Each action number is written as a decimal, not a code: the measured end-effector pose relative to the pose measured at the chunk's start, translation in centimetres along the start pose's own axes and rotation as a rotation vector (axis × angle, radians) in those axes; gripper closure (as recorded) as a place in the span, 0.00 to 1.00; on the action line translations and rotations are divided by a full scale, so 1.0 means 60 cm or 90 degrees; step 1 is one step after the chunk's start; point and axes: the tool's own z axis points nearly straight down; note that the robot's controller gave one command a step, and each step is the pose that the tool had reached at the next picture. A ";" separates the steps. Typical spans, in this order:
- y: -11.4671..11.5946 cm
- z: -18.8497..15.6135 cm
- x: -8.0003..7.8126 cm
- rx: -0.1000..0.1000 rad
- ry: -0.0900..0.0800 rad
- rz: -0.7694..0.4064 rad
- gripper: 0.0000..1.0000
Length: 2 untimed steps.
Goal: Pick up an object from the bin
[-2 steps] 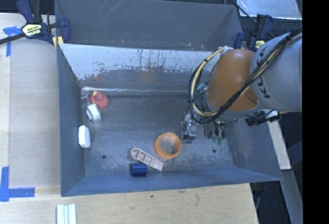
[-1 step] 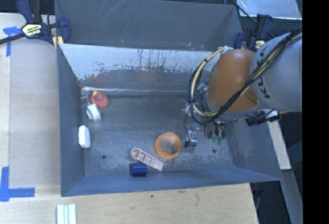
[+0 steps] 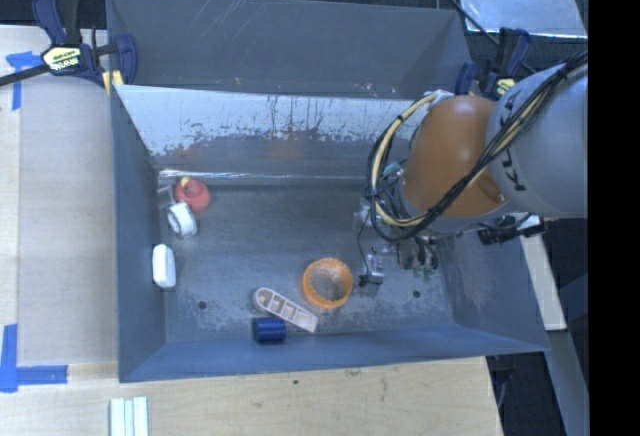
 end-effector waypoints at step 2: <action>0.090 0.029 0.077 0.000 -0.001 -0.037 1.00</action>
Offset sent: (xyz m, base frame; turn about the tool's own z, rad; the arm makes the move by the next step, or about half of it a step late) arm -0.0383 0.0610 -0.0188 -0.0564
